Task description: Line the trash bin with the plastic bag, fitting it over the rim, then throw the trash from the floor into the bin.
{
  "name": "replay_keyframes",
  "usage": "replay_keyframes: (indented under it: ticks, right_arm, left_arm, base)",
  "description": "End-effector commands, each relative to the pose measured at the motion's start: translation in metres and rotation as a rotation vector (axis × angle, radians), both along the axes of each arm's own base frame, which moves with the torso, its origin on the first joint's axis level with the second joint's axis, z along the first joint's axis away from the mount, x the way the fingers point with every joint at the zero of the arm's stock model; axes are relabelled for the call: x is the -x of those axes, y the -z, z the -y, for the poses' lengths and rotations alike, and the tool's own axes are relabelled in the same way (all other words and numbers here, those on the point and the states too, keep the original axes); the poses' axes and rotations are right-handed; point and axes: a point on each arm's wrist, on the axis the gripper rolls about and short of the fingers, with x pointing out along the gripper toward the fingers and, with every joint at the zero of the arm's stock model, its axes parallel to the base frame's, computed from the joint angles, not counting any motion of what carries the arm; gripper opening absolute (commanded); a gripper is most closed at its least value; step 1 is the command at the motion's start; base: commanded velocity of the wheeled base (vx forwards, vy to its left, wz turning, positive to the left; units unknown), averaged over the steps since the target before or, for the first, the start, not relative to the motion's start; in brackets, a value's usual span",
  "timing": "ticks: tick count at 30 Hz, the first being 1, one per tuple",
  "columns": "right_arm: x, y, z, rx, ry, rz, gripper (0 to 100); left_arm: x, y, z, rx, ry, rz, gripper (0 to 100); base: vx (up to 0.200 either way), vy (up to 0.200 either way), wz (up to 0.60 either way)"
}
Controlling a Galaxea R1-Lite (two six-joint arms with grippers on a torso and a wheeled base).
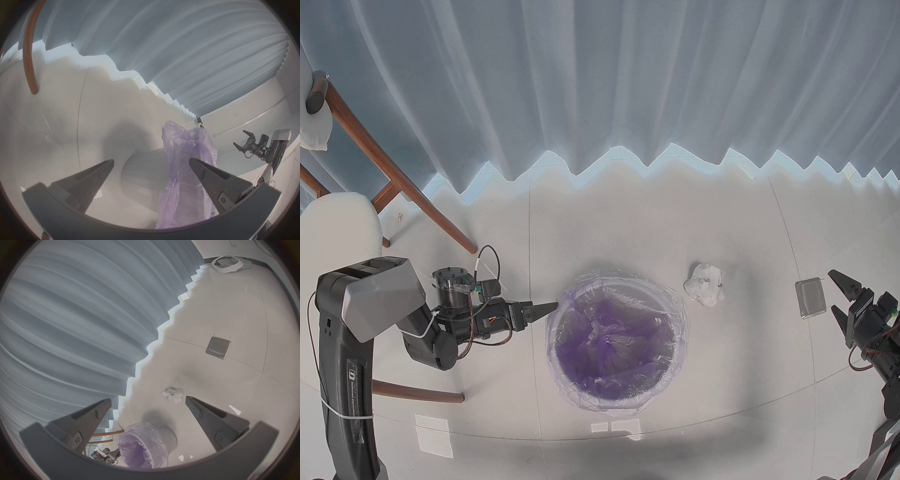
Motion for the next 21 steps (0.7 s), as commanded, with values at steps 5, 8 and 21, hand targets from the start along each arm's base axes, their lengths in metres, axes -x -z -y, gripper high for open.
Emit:
replay_keyframes:
  ticks: [5, 8, 21]
  right_arm:
    - [0.003, 0.003, -0.001, -0.002, -0.001, -0.016, 100]
    - [0.003, 0.003, -0.001, -0.002, -0.001, -0.015, 100]
    - [0.003, 0.003, -0.001, -0.003, -0.001, -0.021, 100]
  left_arm:
    - [-0.001, 0.01, 0.004, -0.002, 0.008, -0.021, 100]
    - [-0.001, 0.01, 0.005, -0.001, 0.012, -0.024, 100]
    - [-0.002, 0.022, 0.014, 0.049, 0.033, -0.09, 100]
  base:
    - [0.0, 0.0, 0.0]
    - [0.0, 0.0, 0.0]
    - [0.0, 0.0, 0.0]
